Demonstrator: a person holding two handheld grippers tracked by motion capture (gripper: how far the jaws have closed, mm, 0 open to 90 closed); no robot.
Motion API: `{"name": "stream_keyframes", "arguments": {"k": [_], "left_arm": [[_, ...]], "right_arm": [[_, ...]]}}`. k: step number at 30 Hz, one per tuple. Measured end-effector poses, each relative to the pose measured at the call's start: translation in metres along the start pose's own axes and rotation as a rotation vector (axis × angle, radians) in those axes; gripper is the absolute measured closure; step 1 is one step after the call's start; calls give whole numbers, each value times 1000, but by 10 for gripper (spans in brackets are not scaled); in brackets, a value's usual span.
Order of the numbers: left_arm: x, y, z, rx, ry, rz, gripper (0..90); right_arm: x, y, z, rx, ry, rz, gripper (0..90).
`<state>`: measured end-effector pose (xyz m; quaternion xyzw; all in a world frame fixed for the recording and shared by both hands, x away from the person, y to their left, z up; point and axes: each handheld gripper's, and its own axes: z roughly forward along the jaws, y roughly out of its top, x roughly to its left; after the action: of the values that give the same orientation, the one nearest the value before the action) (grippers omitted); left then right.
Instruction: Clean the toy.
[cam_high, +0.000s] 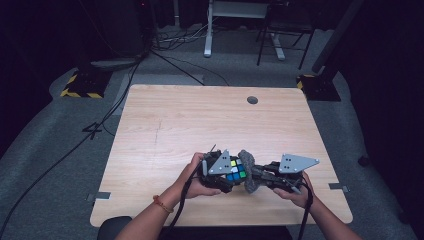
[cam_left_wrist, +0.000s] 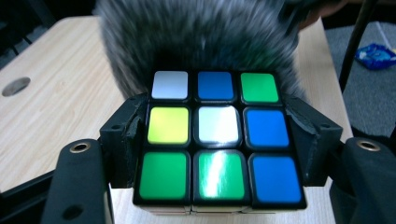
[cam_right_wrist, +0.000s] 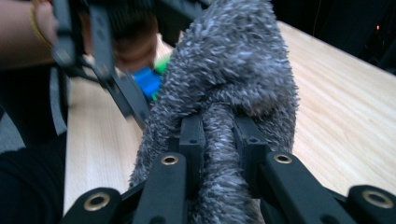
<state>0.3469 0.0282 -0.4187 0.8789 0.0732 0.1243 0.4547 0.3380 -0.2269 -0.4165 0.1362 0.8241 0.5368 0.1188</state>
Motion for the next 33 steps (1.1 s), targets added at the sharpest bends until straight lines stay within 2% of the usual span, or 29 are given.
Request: {"name": "stream_keyframes", "arguments": {"k": [5,9,14,19,22,26,30,33], "left_arm": [[-4,-1,9,66,-10,32,329],[-2,-1,8,65,-4,28,332],[2,1,-2,9,21,2,332],[2,2,-11,-40,38,1,332],[2,3,-14,-64,39,-4,333],[2,4,-17,-93,40,-8,332],[2,3,-16,-85,41,-3,332],[3,3,-17,-102,31,-15,331]], "right_arm": [[7,5,1,0,8,-30,769],[5,3,2,10,-3,-30,768],[-4,-5,4,60,-36,-3,768],[-12,-20,12,112,-27,42,768],[-14,-26,17,125,-19,51,768],[-14,-26,17,94,-3,71,768],[-15,-28,18,76,5,96,770],[-16,-29,17,51,23,122,770]]}}
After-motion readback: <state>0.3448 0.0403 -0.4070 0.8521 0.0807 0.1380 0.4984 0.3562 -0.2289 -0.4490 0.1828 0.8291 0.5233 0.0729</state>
